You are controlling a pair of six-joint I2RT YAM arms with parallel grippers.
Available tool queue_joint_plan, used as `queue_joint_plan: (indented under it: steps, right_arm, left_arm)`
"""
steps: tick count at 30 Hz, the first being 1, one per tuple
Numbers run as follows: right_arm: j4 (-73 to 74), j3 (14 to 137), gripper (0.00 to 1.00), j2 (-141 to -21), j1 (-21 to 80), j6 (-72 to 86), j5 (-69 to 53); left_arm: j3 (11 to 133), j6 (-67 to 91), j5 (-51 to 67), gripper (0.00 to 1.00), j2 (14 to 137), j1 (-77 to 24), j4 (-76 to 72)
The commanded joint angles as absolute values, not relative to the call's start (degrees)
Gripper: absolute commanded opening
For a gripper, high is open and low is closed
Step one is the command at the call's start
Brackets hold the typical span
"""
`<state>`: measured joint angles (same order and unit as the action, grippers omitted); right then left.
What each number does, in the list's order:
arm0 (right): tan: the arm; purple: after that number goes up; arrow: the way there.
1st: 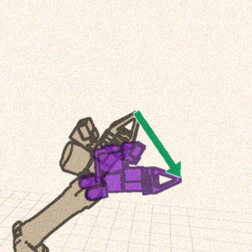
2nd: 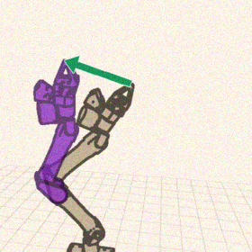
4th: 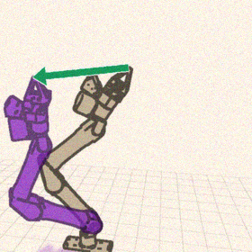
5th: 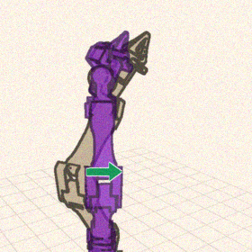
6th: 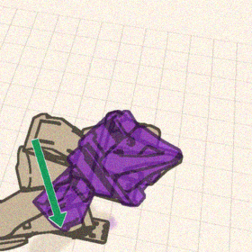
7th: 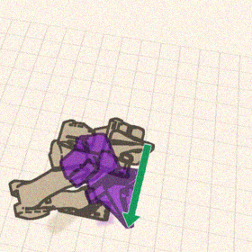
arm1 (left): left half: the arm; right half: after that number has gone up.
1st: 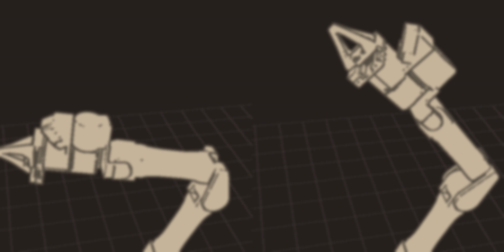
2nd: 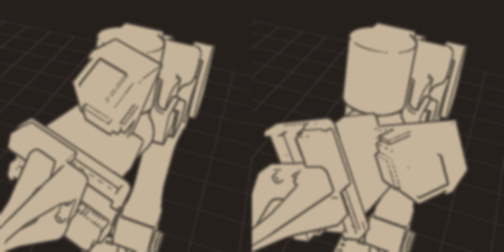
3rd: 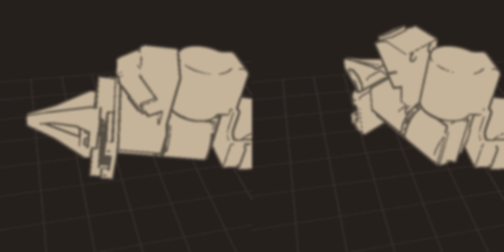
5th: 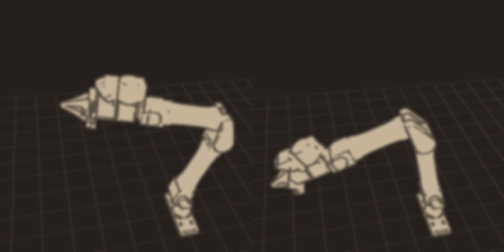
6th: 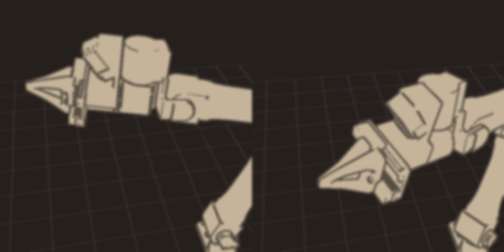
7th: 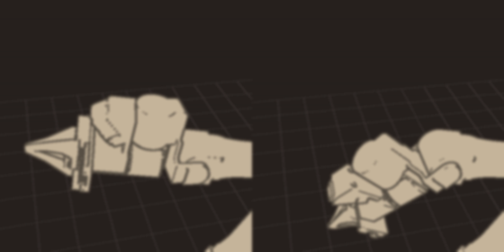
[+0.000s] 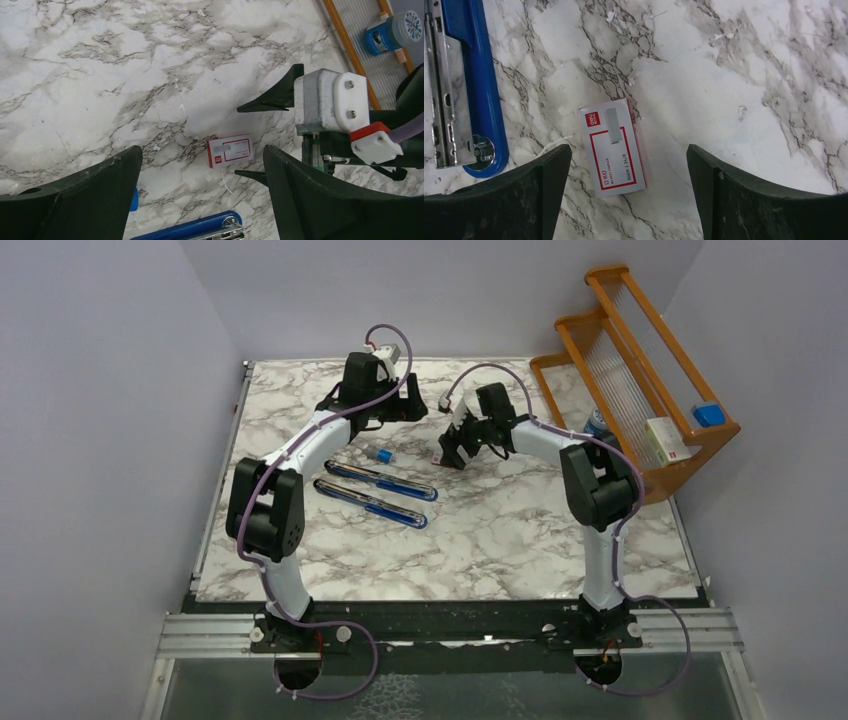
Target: Load the staples into the stapler
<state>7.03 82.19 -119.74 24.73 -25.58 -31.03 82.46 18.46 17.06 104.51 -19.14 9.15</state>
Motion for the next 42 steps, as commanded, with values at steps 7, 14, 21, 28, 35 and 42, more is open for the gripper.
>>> queue_joint_plan:
  steps: [7, 14, 21, 28, 35, 42]
  right_arm:
    - [13.8, 85.6, 0.87, -125.0, 25.2, -32.8, -31.6]
    - [16.2, 84.6, 0.76, -125.2, 25.2, -35.2, -30.1]
    - [16.0, 83.5, 0.54, -124.9, 25.2, -35.9, -31.0]
    - [14.7, 81.3, 0.45, -123.9, 25.2, -36.7, -31.1]
    - [13.9, 79.3, 0.41, -123.3, 25.2, -36.8, -30.9]
    - [13.5, 78.7, 0.41, -123.2, 25.2, -36.5, -31.0]
  left_arm:
    - [82.5, 21.3, 19.2, 0.91, 104.6, -19.1, 8.9]
    - [82.3, 22.2, 20.1, 0.87, 105.6, -19.1, 8.7]
    - [80.4, 25.3, 20.5, 0.77, 106.3, -19.1, 6.3]
    - [79.8, 29.5, 22.8, 0.71, 108.0, -18.5, 3.0]
    - [77.1, 37.0, 25.5, 0.59, 110.6, -18.2, -2.9]
    - [74.7, 41.0, 26.0, 0.49, 114.2, -18.0, -9.2]
